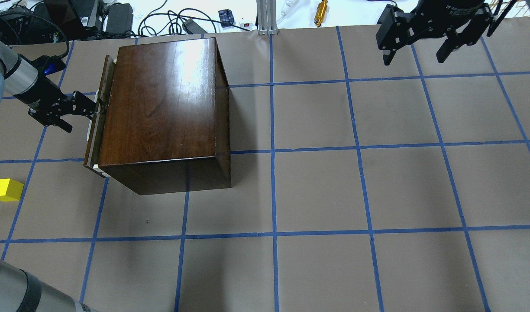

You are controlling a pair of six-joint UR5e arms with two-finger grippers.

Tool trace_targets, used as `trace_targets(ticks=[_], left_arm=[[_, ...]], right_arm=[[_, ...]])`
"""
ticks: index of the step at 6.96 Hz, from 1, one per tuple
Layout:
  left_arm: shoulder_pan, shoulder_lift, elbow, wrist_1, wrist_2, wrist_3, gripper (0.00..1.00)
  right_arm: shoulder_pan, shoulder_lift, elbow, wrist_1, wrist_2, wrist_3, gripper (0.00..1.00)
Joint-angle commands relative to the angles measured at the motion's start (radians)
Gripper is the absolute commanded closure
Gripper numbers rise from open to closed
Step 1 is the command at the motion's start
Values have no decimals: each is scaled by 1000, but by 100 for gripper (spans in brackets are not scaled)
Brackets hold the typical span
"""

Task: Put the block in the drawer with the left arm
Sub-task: 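Pull the drawer open away from the cabinet with the left gripper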

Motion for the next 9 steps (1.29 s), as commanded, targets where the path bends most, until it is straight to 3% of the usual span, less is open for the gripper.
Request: trace_targets(ticks=[1, 9], left_arm=[[26, -1, 2, 0, 0, 2, 0], [98, -3, 10, 0, -1, 11, 0]], right_arm=[[1, 1, 0, 0, 1, 0, 0], [1, 1, 0, 0, 0, 0, 0]])
